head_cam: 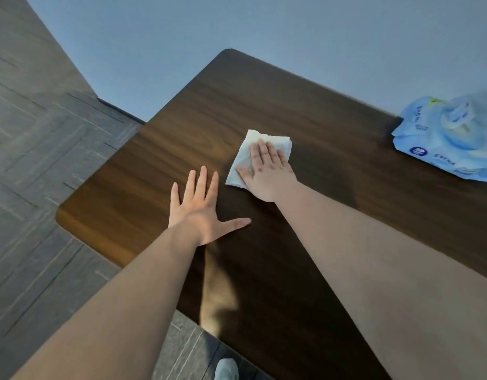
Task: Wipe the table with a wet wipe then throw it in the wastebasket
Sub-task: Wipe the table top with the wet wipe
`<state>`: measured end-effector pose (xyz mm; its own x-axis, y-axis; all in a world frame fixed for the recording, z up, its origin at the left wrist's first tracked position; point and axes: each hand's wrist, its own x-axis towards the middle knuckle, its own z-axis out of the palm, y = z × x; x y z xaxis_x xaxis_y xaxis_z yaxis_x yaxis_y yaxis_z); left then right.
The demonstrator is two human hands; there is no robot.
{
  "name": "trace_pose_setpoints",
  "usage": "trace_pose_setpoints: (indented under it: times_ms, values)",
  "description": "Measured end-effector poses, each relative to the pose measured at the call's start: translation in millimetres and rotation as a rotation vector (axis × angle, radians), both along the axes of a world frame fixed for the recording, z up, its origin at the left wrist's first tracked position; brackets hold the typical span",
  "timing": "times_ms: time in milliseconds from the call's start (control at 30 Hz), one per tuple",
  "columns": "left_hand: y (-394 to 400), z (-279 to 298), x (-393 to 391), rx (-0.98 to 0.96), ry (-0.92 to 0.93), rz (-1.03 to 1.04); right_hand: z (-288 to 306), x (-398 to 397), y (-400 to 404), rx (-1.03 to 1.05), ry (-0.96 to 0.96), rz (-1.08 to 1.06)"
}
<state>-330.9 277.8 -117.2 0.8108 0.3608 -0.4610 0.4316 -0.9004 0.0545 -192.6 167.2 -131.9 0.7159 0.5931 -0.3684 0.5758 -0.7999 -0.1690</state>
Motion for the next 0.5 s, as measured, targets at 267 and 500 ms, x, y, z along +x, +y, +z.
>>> trace_pose_setpoints:
  times_ms: [267,500]
  values:
    - [2,-1,-2,-0.043,-0.003,-0.03,-1,6,92,0.032,0.029,0.098]
    - [3,-4,-4,-0.056,-0.04,-0.047,-2,5,128,0.03,0.001,0.151]
